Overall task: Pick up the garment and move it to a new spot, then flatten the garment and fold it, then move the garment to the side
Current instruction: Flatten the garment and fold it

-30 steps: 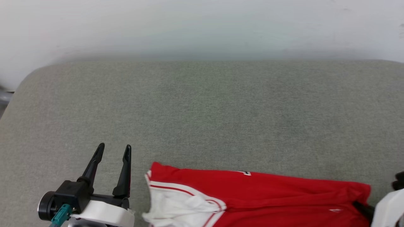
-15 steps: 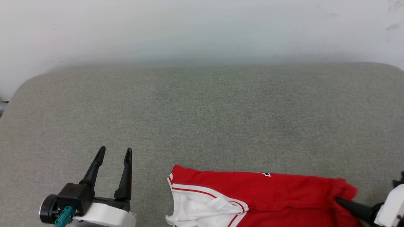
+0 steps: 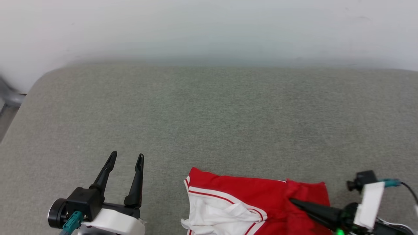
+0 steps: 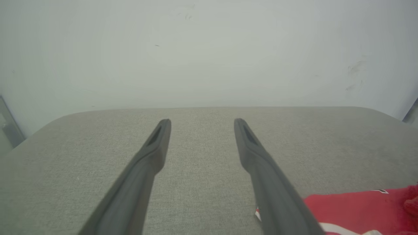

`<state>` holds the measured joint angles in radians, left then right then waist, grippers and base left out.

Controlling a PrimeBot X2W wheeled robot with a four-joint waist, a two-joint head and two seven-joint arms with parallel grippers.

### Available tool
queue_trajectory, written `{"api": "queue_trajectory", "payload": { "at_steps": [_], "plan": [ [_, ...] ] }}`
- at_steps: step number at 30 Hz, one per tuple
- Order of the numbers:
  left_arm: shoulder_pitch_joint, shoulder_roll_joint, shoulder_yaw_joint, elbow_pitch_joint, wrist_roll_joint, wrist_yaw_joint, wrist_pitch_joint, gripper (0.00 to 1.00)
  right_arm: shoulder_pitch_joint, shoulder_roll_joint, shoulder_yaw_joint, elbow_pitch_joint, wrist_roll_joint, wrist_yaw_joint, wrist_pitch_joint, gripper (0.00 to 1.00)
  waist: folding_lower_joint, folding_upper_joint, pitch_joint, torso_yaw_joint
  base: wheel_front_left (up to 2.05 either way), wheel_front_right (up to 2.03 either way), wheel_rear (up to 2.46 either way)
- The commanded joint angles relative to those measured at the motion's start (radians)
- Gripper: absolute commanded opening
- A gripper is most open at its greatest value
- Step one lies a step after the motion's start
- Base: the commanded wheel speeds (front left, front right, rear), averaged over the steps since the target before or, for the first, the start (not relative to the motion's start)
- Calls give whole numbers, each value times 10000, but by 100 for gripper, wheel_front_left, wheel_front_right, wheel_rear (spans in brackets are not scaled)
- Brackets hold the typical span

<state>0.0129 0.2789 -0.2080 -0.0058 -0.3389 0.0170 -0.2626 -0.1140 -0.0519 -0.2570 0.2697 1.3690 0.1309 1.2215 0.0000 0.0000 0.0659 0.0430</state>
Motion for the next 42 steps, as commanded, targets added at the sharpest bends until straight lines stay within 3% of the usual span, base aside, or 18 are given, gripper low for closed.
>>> {"api": "queue_trajectory", "payload": {
  "at_steps": [1,11,21,22,23,24,25,26,32,37,42],
  "plan": [
    [-204,26,-24,39,-25,-51,18,100,-74,24,504,-40,329,-4,-276,0,0,0,114,186,0,0,0],
    [-837,-112,-134,216,-71,-203,-13,100,-158,18,3527,-537,1691,-4,-2210,0,0,0,726,900,0,0,0],
    [-1185,-193,-4,287,-7,-281,-37,100,-523,17,4728,-329,1536,-4,-3577,0,0,0,1337,1047,0,0,0],
    [-1212,-206,10,299,-2,-302,-38,100,-522,17,4816,-256,1502,-4,-3682,5,0,0,1381,1033,0,0,0],
    [-1241,-225,17,301,6,-319,-39,100,-538,20,4911,-226,1474,-4,-3772,20,0,0,1419,1020,0,0,0],
    [-1243,-243,26,311,21,-325,-40,100,-563,19,4986,-209,1450,-4,-3853,43,0,0,1447,1007,0,0,0],
    [-1241,-266,38,320,28,-333,-41,100,-577,17,5037,-193,1493,-4,-3947,88,0,0,1467,991,0,0,0],
    [-1245,-281,53,328,26,-355,-42,100,-581,14,5107,-172,1548,-4,-4013,100,0,0,1479,974,0,0,0],
    [-1371,-351,46,379,132,-515,-35,100,-647,16,5362,-482,1450,-4,-4359,100,0,0,1426,896,0,0,0],
    [-1342,-371,152,485,191,-586,-34,100,-658,-146,5380,-1645,854,-4,-5062,100,0,0,1213,787,0,0,0],
    [-1177,-462,242,532,259,-524,-34,100,-673,-665,5170,-2658,-1286,-4,-7415,100,0,0,938,660,0,0,0]
  ]
}}
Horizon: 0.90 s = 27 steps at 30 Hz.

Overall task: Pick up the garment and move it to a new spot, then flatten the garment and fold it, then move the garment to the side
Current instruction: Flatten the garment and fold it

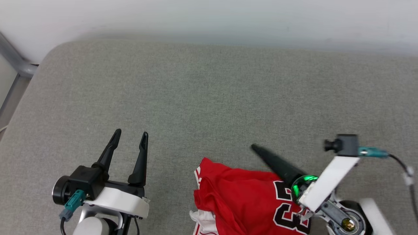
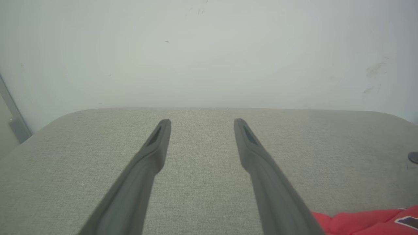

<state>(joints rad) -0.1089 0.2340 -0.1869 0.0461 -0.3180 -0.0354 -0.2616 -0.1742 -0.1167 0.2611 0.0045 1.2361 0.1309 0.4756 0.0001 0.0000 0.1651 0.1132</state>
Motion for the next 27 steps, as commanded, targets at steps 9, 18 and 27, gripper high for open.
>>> {"api": "queue_trajectory", "payload": {
  "at_steps": [9,18,27],
  "plan": [
    [311,-98,258,147,257,113,-34,100,656,-788,-1047,-15,-3686,-4,-3234,100,-1,0,-578,-458,0,0,0],
    [718,-162,552,336,518,190,-34,100,1622,-628,-2611,-510,-7290,-4,-4534,100,-1,0,-1111,-910,0,0,0],
    [1408,-268,896,398,910,330,-36,100,2706,135,-3191,-1470,-9847,-4,-4811,100,-1,0,-1709,-1207,0,0,0]
  ]
}}
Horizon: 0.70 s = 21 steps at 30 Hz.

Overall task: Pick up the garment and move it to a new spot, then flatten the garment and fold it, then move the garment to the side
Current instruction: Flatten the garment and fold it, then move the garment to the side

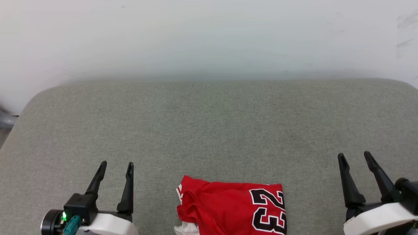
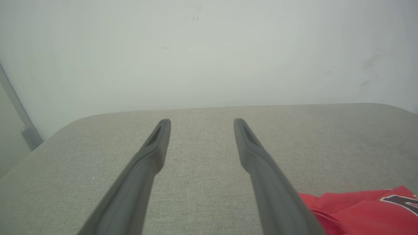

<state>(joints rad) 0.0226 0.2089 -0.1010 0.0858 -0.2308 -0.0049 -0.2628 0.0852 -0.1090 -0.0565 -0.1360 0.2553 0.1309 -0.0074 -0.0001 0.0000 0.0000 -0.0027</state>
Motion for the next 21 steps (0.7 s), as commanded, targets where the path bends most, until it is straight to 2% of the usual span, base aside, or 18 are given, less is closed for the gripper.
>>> {"api": "queue_trajectory", "payload": {
  "at_steps": [1,12,21],
  "plan": [
    [175,-53,51,-17,87,26,-24,100,244,102,-17,-174,-245,-4,37,100,1,0,-87,-61,0,0,0],
    [501,-382,435,175,347,-202,-24,100,962,396,-105,-1073,-1202,-4,272,100,1,0,-238,-105,0,0,0],
    [169,-646,710,282,458,-465,-23,100,1017,466,-363,-1040,-752,-4,682,100,1,0,-178,8,0,0,0]
  ]
}}
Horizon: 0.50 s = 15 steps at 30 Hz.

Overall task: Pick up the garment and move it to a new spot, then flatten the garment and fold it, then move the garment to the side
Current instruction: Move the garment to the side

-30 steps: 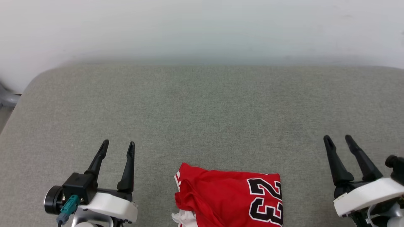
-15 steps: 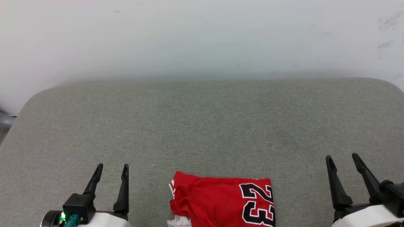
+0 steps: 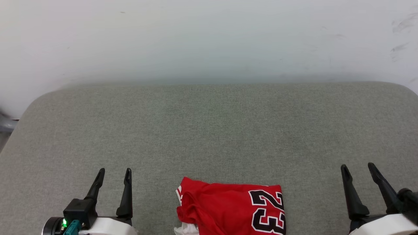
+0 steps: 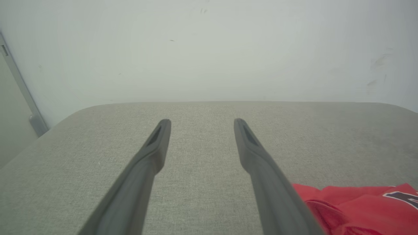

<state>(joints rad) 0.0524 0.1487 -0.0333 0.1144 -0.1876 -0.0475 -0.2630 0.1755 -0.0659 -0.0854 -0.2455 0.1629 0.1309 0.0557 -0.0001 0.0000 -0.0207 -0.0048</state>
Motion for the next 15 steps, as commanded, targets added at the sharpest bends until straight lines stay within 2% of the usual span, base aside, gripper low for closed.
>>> {"api": "queue_trajectory", "payload": {
  "at_steps": [1,5,9,15],
  "plan": [
    [-187,-65,54,-15,57,-67,-23,100,126,44,-179,138,413,-6,161,100,1,0,57,61,0,0,0],
    [-354,-133,165,-51,71,-158,-21,100,172,42,-655,459,1188,-4,687,100,1,0,161,180,0,0,0],
    [-724,-219,149,-168,193,-319,-21,100,181,-272,-1022,1038,2375,-4,1733,100,1,0,515,406,0,0,0],
    [-1219,-340,81,-347,362,-491,-21,100,-139,-661,-734,1756,4114,-4,3456,100,1,0,1198,691,0,0,0]
  ]
}}
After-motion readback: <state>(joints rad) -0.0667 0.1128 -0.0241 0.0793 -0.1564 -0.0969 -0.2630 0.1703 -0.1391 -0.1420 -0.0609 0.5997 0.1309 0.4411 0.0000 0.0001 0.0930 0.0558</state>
